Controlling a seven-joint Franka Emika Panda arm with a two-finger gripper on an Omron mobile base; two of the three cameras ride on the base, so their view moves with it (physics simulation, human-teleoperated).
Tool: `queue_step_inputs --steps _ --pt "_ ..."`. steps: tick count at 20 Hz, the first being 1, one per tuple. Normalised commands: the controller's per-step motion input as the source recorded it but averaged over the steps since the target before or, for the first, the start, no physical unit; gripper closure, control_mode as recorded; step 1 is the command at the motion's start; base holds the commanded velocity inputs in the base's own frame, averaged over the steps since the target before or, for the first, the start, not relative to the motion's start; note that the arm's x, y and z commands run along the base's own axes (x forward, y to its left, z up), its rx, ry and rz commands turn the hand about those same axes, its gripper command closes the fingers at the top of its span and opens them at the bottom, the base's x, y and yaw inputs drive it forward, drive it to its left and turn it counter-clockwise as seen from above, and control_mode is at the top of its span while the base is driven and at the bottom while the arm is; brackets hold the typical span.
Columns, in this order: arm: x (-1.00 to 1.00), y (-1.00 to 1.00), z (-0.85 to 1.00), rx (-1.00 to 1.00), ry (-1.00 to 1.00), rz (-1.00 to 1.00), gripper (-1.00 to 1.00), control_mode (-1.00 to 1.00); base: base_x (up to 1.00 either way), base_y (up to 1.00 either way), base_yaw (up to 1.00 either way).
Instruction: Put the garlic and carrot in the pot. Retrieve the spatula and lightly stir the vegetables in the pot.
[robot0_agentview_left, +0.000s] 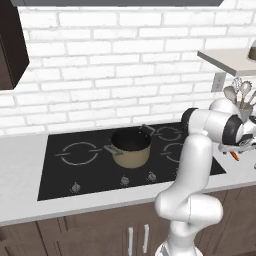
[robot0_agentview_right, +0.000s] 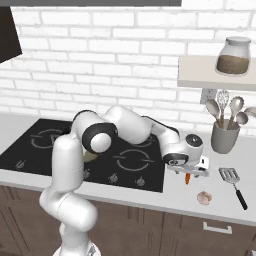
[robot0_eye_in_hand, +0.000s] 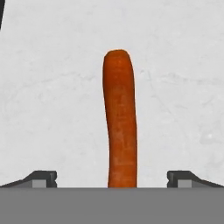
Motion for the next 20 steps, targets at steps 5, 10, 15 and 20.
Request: queue_step_inputs --steps 5,10,15,20 --pt "0.12 0.0 -0.17 0.0 0.0 0.0 -1.0 -1.0 0.0 0.0 0.0" --pt "0.15 -0.05 -0.25 0.0 0.0 0.0 1.0 -1.0 0.0 0.0 0.0" --pt "0.03 -0.23 -0.23 0.01 0.0 0.04 1.0 -1.0 0.0 0.0 0.0" --pt "0.0 0.02 -0.26 0.0 0.0 0.01 1.0 -1.0 0.0 0.0 0.0"
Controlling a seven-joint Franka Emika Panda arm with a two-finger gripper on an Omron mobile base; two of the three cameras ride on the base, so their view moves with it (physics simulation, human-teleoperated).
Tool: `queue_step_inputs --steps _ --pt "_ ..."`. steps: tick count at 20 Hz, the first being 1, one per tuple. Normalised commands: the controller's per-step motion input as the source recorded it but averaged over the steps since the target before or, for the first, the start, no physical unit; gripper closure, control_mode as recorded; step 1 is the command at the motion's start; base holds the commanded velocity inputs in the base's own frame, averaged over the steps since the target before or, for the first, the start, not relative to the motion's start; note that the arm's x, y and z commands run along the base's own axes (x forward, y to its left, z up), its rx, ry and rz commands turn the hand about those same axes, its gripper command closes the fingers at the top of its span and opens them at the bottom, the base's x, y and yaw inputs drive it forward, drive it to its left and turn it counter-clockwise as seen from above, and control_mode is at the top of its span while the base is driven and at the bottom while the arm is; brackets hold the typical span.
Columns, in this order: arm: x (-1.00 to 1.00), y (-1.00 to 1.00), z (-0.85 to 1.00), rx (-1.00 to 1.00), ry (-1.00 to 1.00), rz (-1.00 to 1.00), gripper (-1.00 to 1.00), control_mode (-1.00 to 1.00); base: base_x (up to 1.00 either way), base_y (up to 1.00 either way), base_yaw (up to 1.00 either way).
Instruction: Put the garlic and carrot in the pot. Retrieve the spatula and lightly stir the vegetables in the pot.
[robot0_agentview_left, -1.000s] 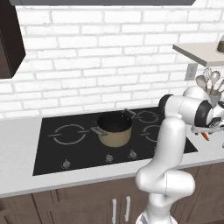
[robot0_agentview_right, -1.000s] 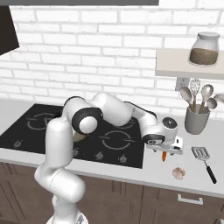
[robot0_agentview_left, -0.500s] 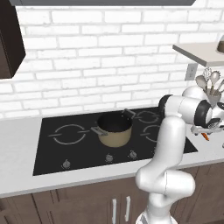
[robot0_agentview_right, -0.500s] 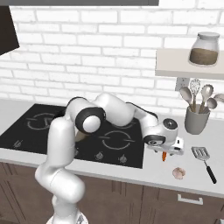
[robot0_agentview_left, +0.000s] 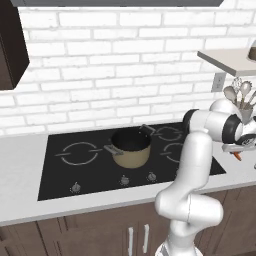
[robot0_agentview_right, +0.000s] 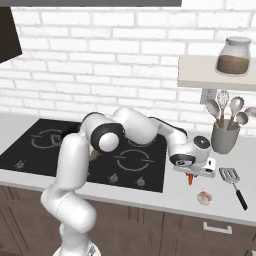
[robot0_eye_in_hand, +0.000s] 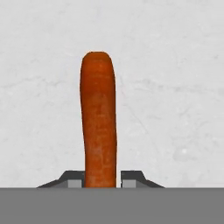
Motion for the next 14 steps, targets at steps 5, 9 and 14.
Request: queue_step_inputs --steps 5,9,14 --pt "-0.17 0.35 -0.31 -0.05 0.0 0.0 1.0 -1.0 0.0 0.0 0.0" --pt "-0.36 0.25 -0.05 -0.01 0.0 0.0 1.0 -1.0 0.0 0.0 0.0" --pt "-0.57 0.21 0.56 0.0 0.0 0.0 1.0 -1.0 0.0 0.0 0.0"
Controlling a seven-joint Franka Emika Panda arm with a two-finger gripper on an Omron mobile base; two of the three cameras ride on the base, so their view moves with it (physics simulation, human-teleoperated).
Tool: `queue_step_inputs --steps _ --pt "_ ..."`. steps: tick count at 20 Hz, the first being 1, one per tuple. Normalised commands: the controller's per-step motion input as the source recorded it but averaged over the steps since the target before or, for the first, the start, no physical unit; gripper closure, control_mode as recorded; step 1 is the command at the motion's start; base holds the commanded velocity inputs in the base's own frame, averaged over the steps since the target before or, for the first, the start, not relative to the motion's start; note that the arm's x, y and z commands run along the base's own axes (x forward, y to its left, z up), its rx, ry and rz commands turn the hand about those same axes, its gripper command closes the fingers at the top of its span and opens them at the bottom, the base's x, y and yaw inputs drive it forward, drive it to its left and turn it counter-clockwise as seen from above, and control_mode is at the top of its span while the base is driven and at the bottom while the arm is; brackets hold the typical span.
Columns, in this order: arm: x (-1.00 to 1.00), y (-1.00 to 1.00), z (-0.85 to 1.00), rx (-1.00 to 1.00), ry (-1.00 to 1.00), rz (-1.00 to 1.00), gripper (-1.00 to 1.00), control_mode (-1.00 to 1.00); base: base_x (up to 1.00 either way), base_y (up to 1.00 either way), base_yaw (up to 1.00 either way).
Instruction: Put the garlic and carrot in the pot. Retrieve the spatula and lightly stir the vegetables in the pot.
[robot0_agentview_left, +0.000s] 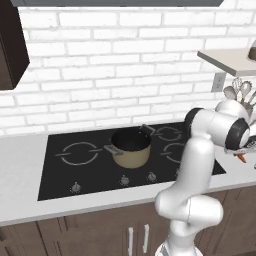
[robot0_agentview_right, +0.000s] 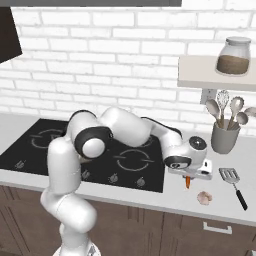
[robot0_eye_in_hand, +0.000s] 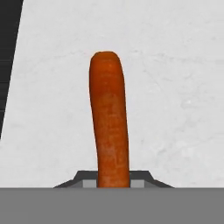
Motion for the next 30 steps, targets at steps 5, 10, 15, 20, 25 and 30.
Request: queue_step_inputs --steps 5,10,15,20,25,30 --pt "-0.66 0.57 0.92 0.0 -0.01 0.01 1.0 -1.0 0.0 0.0 0.0" --pt "-0.54 0.9 0.73 0.03 0.0 0.08 1.0 -1.0 0.0 0.0 0.0" --pt "-0.21 1.0 0.83 0.0 0.0 0.15 1.0 -1.0 0.0 0.0 0.0" --pt "-0.25 0.98 0.74 0.0 0.0 0.11 1.0 -1.0 0.0 0.0 0.0" --pt "-0.09 0.65 0.43 -0.01 0.05 0.07 1.0 -1.0 0.0 0.0 0.0" --pt "0.0 0.33 0.36 0.0 0.05 0.08 1.0 -1.0 0.0 0.0 0.0"
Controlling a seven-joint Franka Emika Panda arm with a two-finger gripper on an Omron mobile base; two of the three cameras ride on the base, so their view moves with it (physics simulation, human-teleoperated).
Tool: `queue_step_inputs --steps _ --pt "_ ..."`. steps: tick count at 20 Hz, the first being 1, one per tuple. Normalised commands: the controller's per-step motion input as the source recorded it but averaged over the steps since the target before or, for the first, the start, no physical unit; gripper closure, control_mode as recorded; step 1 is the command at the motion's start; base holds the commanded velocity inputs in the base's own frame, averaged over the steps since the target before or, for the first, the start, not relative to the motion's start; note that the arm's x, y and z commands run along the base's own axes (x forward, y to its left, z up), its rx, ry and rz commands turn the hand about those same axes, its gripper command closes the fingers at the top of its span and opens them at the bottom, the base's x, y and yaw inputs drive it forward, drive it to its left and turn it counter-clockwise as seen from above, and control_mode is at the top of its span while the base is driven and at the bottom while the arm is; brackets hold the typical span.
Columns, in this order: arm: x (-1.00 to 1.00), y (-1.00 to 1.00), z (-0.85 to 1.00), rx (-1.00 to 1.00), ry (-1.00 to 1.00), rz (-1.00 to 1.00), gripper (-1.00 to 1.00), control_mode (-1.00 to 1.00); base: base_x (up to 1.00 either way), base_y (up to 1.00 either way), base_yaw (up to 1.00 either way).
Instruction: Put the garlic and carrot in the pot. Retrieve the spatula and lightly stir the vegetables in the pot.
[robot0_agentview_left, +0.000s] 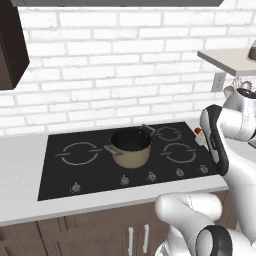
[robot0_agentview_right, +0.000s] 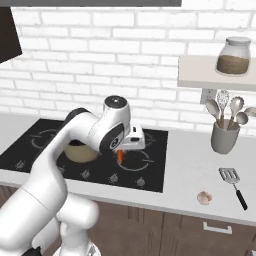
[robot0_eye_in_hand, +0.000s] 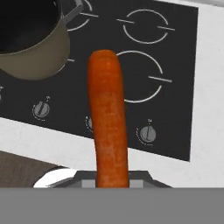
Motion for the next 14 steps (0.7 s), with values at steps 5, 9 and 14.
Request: queue_step_inputs --steps 5,9,14 --pt "0.0 0.44 0.33 0.0 0.04 0.06 1.0 -1.0 0.0 0.0 0.0" --pt "0.0 0.35 0.34 0.0 0.0 0.05 1.0 -1.0 0.0 0.0 0.0" --pt "0.0 0.65 0.19 0.0 0.04 0.03 1.0 -1.0 0.0 0.0 0.0"
